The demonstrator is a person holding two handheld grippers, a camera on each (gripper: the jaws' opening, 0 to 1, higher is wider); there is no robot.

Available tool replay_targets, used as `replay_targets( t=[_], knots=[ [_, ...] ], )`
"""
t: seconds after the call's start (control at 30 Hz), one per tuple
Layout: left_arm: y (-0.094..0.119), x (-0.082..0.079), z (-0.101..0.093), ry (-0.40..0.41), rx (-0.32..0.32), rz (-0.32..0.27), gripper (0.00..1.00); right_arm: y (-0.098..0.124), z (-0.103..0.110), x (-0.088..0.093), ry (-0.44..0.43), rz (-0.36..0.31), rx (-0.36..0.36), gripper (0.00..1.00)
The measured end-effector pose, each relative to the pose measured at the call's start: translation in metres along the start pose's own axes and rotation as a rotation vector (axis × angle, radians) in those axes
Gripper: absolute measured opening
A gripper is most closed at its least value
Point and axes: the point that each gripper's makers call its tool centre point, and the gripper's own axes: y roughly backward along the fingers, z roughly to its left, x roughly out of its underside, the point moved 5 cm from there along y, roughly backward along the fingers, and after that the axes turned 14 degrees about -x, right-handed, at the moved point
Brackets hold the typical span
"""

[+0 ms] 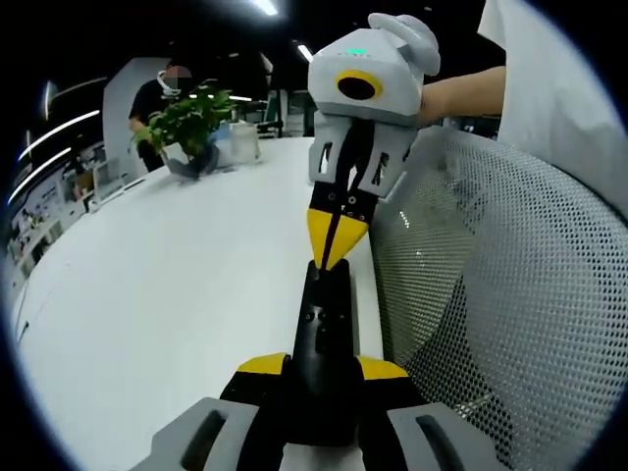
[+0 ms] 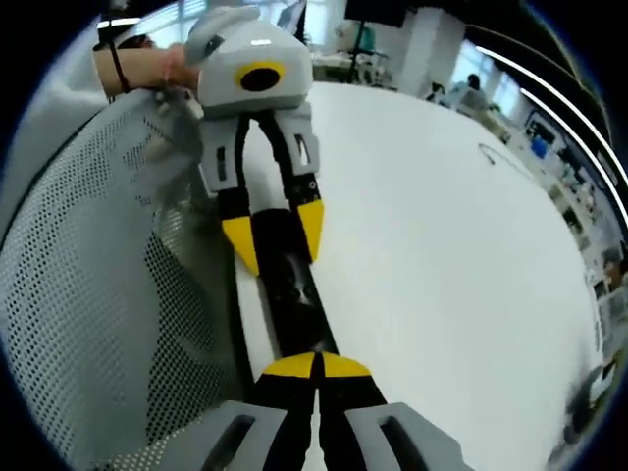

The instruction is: Press the specified remote control buttons in sequence, fully releasing each button before pressing the next.

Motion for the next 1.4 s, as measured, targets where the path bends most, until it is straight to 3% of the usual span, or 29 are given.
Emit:
replay_targets(
  t=[0.07,0.23,0.5,0.63,0.8,0.93,1.07,1.23,1.4],
  knots=[
    [0.000,0.000,0.000,0.000,-0.001,-0.001,0.25,0.001,-0.001,0.000,-0.043,-0.010,-0.012,0.00],
    [0.000,0.000,0.000,-0.002,0.000,-0.001,0.25,-0.002,0.006,-0.011,0.016,-0.015,-0.040,0.00],
    [0.000,0.000,0.000,-0.012,0.000,0.001,0.25,-0.008,0.005,-0.012,0.100,0.067,-0.052,0.00],
    [0.000,0.000,0.000,-0.013,0.001,0.002,0.25,-0.009,0.005,-0.014,0.188,0.151,-0.046,0.00],
    [0.000,0.000,0.000,-0.013,0.002,0.002,0.25,-0.011,0.005,-0.017,0.191,0.188,-0.047,0.00],
    [0.000,0.000,0.000,-0.012,0.001,0.003,0.25,-0.009,0.004,-0.015,0.173,0.143,-0.053,0.00],
    [0.001,0.000,0.000,-0.011,0.000,0.003,0.25,-0.006,0.005,-0.011,0.069,0.048,-0.079,0.00],
    [0.001,0.000,0.000,-0.011,0.000,0.003,0.25,-0.005,0.004,-0.014,0.098,0.051,-0.045,0.04],
    [0.001,0.000,0.000,-0.009,0.001,0.002,0.25,-0.013,0.005,-0.016,0.123,0.078,-0.071,0.08]
  ],
)
